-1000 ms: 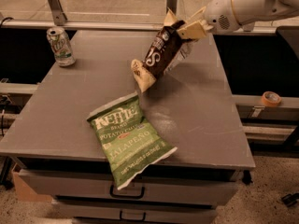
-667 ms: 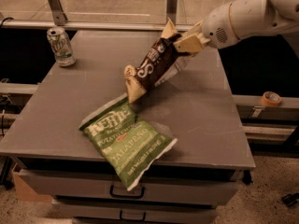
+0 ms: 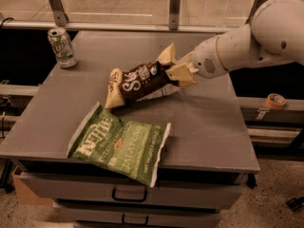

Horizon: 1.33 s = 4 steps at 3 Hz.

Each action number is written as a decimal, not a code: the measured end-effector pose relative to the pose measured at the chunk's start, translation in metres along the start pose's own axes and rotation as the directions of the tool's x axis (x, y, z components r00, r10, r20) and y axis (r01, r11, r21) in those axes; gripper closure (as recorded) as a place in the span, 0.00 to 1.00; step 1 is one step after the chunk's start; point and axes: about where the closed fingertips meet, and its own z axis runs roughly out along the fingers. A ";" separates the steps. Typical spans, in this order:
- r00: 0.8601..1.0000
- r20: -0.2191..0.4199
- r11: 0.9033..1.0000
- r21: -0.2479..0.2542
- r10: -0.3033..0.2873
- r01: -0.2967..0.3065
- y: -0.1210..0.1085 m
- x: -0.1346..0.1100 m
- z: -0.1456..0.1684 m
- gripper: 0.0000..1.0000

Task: Move brown chip bag near green jalapeno chip bag

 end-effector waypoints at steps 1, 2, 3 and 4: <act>0.999 -0.028 1.000 0.016 0.021 -0.021 0.005 0.011 0.007 0.82; 0.998 -0.055 0.999 0.046 0.027 -0.024 0.009 0.018 0.005 0.58; 0.997 -0.072 0.998 0.065 0.027 -0.022 0.011 0.020 -0.001 0.36; 0.996 -0.085 0.997 0.076 0.021 -0.014 0.011 0.021 -0.005 0.12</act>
Offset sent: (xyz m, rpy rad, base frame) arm -0.0165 -0.0094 -0.0212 -0.0858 0.0213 -0.0923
